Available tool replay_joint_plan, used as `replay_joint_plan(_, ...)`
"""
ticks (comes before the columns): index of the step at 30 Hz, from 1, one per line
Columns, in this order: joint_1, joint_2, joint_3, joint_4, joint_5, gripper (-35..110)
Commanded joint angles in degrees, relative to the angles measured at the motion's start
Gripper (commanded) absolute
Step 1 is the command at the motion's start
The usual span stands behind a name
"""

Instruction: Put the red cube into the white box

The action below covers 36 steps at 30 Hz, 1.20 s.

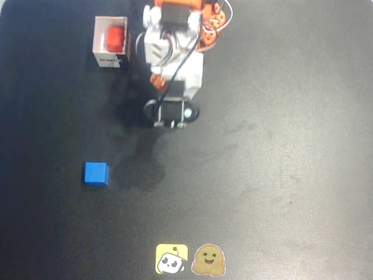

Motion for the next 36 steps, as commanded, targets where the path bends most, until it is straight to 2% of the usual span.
replay_joint_plan(1,-0.26,8.53,3.78,1.85,-0.97,0)
replay_joint_plan(10,-1.58,39.29,21.01,7.91,-2.55,0)
replay_joint_plan(36,-3.16,39.46,21.36,7.65,-4.31,0)
